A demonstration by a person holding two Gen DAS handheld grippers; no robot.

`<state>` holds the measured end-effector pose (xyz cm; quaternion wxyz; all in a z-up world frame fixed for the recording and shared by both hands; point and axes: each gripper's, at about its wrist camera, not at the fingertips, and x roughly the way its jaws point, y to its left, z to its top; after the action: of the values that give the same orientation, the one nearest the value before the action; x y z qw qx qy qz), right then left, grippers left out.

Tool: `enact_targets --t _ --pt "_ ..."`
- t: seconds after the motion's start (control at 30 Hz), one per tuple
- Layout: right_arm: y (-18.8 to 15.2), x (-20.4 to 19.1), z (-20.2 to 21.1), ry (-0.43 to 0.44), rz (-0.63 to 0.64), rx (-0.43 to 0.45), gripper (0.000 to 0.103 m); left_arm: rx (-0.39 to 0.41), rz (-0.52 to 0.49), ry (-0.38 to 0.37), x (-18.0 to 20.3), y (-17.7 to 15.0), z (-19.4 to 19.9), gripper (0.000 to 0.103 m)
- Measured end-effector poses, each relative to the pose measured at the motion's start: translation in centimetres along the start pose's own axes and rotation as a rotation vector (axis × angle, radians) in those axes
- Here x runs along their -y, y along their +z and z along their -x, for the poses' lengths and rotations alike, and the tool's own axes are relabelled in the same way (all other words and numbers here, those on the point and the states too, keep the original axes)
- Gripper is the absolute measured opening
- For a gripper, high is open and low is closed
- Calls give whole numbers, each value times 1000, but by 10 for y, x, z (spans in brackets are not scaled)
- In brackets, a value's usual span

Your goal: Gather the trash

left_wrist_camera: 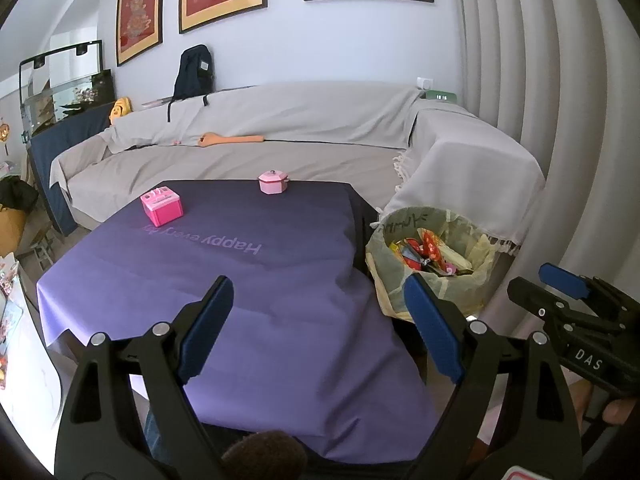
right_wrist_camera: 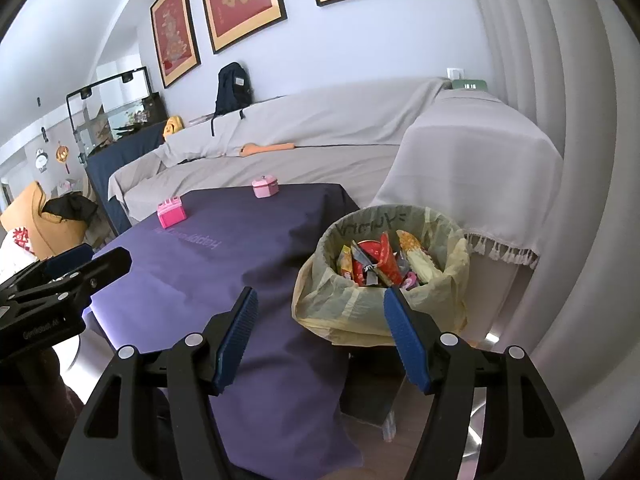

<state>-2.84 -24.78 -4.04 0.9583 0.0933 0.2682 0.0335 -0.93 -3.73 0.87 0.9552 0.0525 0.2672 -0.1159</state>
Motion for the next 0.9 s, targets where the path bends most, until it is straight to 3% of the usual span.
enact_targets --t 0.9 --pt "0 2 0 3 -5 -3 62 1 0 -1 0 0 0 83"
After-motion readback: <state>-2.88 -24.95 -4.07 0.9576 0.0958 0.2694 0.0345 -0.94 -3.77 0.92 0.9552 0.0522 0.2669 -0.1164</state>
